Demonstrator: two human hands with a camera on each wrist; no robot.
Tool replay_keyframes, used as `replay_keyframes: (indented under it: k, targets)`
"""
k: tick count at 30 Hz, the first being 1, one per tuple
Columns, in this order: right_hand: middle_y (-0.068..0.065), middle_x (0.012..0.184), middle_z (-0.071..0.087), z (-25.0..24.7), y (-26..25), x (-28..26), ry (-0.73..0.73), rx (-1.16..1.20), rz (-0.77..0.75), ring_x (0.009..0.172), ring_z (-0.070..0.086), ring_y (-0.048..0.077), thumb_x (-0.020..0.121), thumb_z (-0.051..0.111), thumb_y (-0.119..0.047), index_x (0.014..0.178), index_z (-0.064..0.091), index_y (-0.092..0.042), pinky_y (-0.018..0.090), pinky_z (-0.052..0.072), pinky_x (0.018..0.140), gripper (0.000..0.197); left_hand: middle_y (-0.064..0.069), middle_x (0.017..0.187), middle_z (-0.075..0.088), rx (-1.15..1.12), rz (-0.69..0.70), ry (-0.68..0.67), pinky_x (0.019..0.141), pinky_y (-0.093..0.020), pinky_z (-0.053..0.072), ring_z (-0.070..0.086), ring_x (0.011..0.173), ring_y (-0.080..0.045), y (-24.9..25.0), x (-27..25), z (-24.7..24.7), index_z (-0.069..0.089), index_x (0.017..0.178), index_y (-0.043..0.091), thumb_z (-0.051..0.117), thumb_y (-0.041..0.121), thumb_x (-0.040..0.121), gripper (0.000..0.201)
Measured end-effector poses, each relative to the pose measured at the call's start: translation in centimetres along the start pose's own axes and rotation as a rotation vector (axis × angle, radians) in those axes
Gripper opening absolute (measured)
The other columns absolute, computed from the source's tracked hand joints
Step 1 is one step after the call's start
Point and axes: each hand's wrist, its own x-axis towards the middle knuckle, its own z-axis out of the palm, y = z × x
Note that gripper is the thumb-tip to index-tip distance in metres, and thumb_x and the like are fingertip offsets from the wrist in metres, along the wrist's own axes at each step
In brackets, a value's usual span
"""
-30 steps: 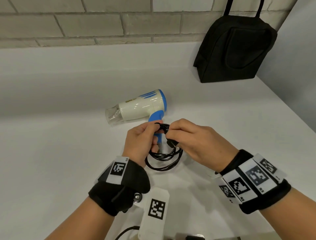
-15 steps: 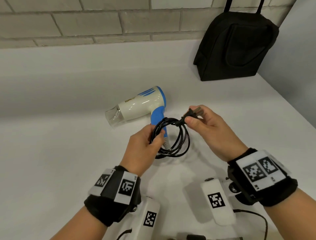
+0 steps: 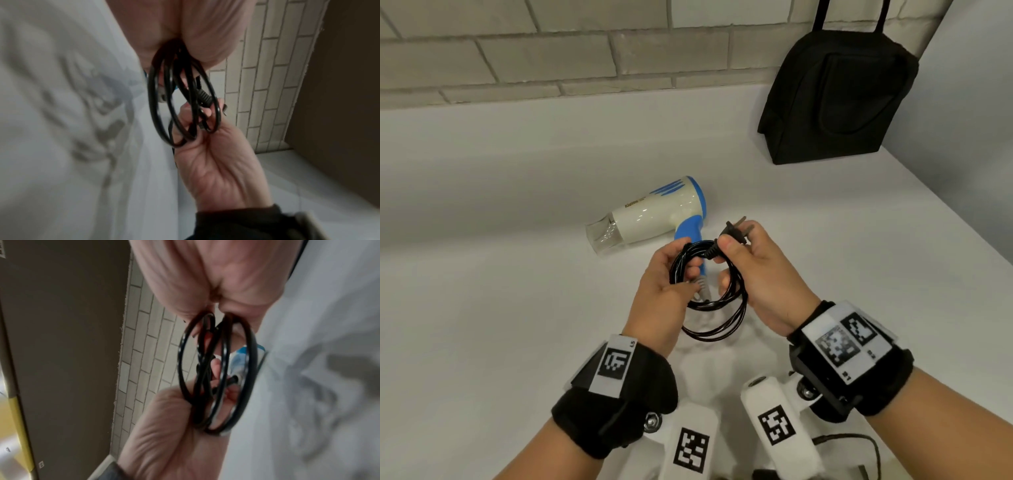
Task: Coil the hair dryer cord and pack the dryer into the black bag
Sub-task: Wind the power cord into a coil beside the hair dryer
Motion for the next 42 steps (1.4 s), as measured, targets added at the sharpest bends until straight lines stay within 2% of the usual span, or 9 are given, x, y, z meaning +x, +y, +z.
replay_keyframes:
  k: [5, 10, 14, 19, 26, 30, 34, 38, 42]
  targets:
    - [0.001, 0.075, 0.049, 0.6, 1.7, 0.0, 0.026, -0.071, 0.004, 0.037, 0.040, 0.002, 0.094, 0.039, -0.018, 0.082, 0.038, -0.025, 0.023, 0.039, 0.045, 0.015, 0.004, 0.087, 0.048, 0.225, 0.043, -0.073, 0.067, -0.005, 0.045, 0.047, 0.080, -0.003, -0.7, -0.4, -0.4, 0.044, 0.103, 0.031, 0.034, -0.023, 0.076, 0.061]
    - [0.003, 0.074, 0.059, -0.6, 2.5, 0.3, -0.073, -0.348, 0.071, 0.057, 0.056, 0.011, 0.088, 0.053, -0.019, 0.081, 0.044, -0.026, 0.034, 0.049, 0.068, 0.013, -0.002, 0.119, 0.041, 0.538, 0.045, -0.112, 0.088, -0.014, 0.040, 0.044, 0.112, -0.013, -2.0, -0.6, -1.6, 0.037, 0.115, 0.027, 0.035, -0.019, 0.076, 0.061]
    - [0.001, 0.071, 0.059, -2.0, 2.5, 0.3, -0.132, -0.369, 0.133, 0.064, 0.056, 0.013, 0.074, 0.069, -0.005, 0.076, 0.055, -0.018, 0.027, 0.051, 0.066, 0.019, 0.008, 0.097, 0.031, 0.678, 0.061, -0.074, 0.102, -0.029, 0.039, 0.040, 0.099, -0.012, -1.7, 0.2, -2.6, 0.050, 0.118, 0.018, 0.040, -0.019, 0.077, 0.056]
    - [-0.008, 0.079, 0.058, -1.9, 2.2, 0.9, -0.228, -0.608, 0.070, 0.073, 0.055, 0.009, 0.068, 0.074, -0.009, 0.072, 0.051, -0.028, 0.025, 0.047, 0.073, 0.030, 0.017, 0.094, 0.034, 0.670, 0.053, -0.124, 0.073, -0.002, 0.043, 0.045, 0.081, -0.004, -1.0, 0.3, -3.6, 0.051, 0.111, 0.028, 0.056, -0.003, 0.081, 0.044]
    - [-0.003, 0.099, 0.056, -1.7, 0.8, -0.2, -0.364, -0.834, 0.013, 0.086, 0.056, 0.014, 0.071, 0.073, -0.019, 0.091, 0.051, -0.025, 0.023, 0.046, 0.077, 0.031, 0.013, 0.101, 0.049, 0.653, 0.152, -0.005, 0.069, -0.004, 0.039, 0.050, 0.085, -0.003, 1.0, -0.2, -5.7, 0.052, 0.091, 0.045, 0.058, 0.029, 0.082, 0.020]
    - [0.003, 0.107, 0.057, -1.9, 1.0, -0.4, -0.384, -0.915, -0.031, 0.092, 0.054, 0.017, 0.072, 0.072, -0.023, 0.091, 0.049, -0.027, 0.027, 0.045, 0.081, 0.030, 0.013, 0.093, 0.057, 0.560, 0.197, 0.194, 0.075, -0.020, 0.045, 0.052, 0.079, -0.007, 1.9, -0.2, -7.1, 0.057, 0.087, 0.040, 0.051, 0.027, 0.087, 0.014]
    - [0.002, 0.112, 0.053, -2.1, 1.0, -0.7, -0.432, -0.967, -0.031, 0.097, 0.051, 0.016, 0.077, 0.068, -0.024, 0.102, 0.052, -0.025, 0.026, 0.043, 0.086, 0.029, 0.016, 0.084, 0.057, 0.509, 0.207, 0.264, 0.056, -0.001, 0.043, 0.053, 0.066, -0.001, 2.1, -0.3, -7.8, 0.059, 0.085, 0.035, 0.051, 0.020, 0.088, 0.017]
    - [-0.004, 0.118, 0.048, -2.3, 1.0, -0.9, -0.491, -0.998, -0.023, 0.105, 0.048, 0.011, 0.082, 0.062, -0.027, 0.115, 0.051, -0.024, 0.020, 0.038, 0.089, 0.035, 0.007, 0.074, 0.056, 0.507, 0.173, 0.293, 0.053, 0.001, 0.040, 0.049, 0.066, -0.010, 1.9, -0.8, -7.6, 0.059, 0.081, 0.034, 0.051, 0.013, 0.087, 0.023]
    - [-0.016, 0.116, 0.038, -3.6, -0.6, -1.4, -0.519, -1.014, -0.046, 0.103, 0.045, 0.003, 0.084, 0.058, -0.032, 0.114, 0.050, -0.029, 0.010, 0.035, 0.083, 0.032, 0.004, 0.072, 0.056, 0.515, 0.171, 0.294, 0.056, -0.004, 0.043, 0.050, 0.062, -0.005, 2.0, -0.8, -7.6, 0.060, 0.078, 0.036, 0.052, 0.010, 0.086, 0.028]
